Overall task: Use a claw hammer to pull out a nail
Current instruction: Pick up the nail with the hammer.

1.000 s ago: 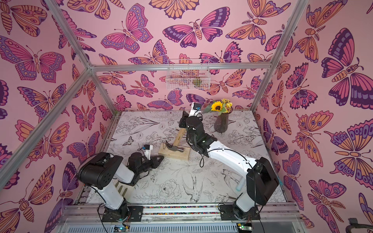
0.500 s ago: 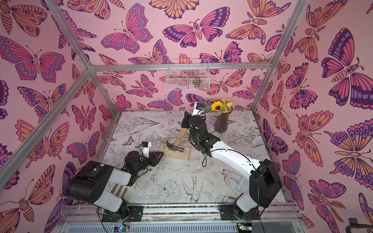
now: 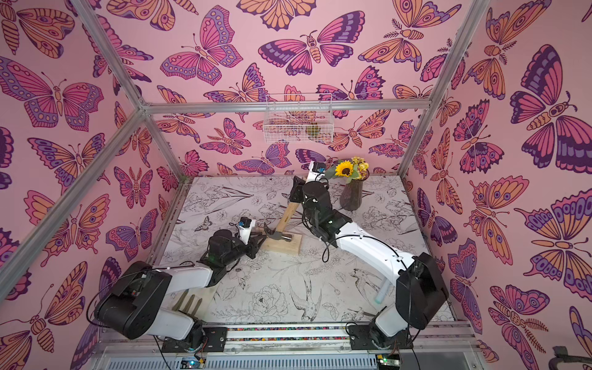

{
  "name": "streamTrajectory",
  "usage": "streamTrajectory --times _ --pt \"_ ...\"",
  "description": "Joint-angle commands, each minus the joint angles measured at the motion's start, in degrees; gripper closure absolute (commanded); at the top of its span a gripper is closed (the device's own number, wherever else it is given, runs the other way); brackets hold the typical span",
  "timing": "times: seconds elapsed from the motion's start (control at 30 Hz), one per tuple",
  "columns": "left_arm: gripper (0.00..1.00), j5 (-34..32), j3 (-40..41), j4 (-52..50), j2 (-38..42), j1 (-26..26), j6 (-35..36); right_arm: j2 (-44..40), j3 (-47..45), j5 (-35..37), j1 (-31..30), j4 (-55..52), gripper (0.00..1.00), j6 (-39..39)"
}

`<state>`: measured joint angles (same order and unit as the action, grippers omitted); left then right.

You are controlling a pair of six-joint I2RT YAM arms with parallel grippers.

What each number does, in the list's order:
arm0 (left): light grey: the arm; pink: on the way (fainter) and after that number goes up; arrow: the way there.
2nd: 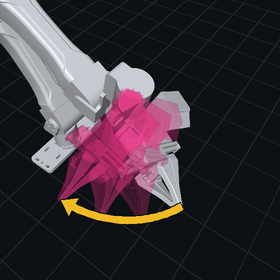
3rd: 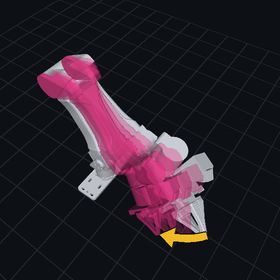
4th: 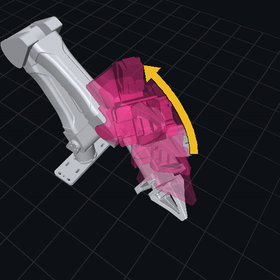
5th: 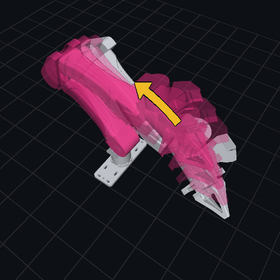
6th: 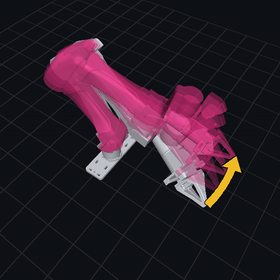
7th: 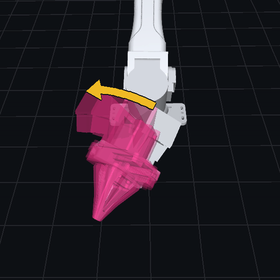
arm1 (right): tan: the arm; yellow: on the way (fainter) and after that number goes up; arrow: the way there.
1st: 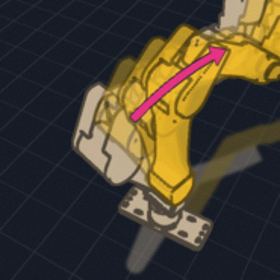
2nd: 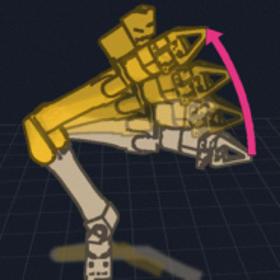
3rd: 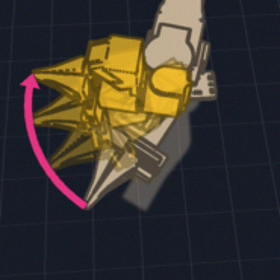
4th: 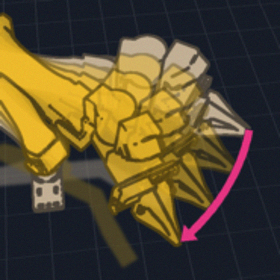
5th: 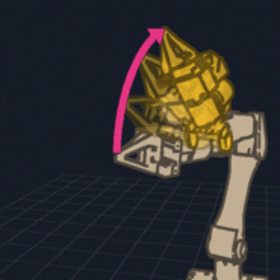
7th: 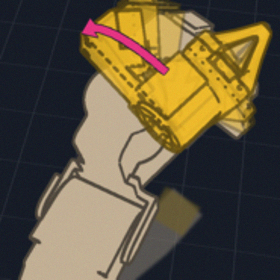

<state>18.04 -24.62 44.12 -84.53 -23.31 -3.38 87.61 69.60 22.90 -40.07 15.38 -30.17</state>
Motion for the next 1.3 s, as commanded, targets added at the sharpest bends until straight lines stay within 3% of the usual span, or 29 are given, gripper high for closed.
streamTrajectory --times 0.0,0.77,0.83,0.97,1.27 --pt "0.76 -4.3 -2.4 -4.4 -1.3 -0.1 4.7 -0.1 1.0 -3.1 0.3 -3.1 1.00 -1.0" --pt "0.76 -6.9 -5.4 -5.2 -3.3 -2.6 15.2 1.9 6.4 -11.7 2.4 -8.5 1.00 5.0" --pt "0.79 -7.2 -5.1 -5.2 -2.9 -3.0 15.7 2.0 6.8 -11.9 2.4 -9.0 1.00 5.3" --pt "0.96 -7.3 -4.7 -4.9 -2.4 -3.1 16.1 2.0 7.1 -12.1 2.6 -9.1 1.00 5.5" --pt "1.00 -8.3 -3.4 -4.1 1.1 -3.1 14.9 1.3 8.2 -11.3 2.9 -11.7 1.00 8.3"
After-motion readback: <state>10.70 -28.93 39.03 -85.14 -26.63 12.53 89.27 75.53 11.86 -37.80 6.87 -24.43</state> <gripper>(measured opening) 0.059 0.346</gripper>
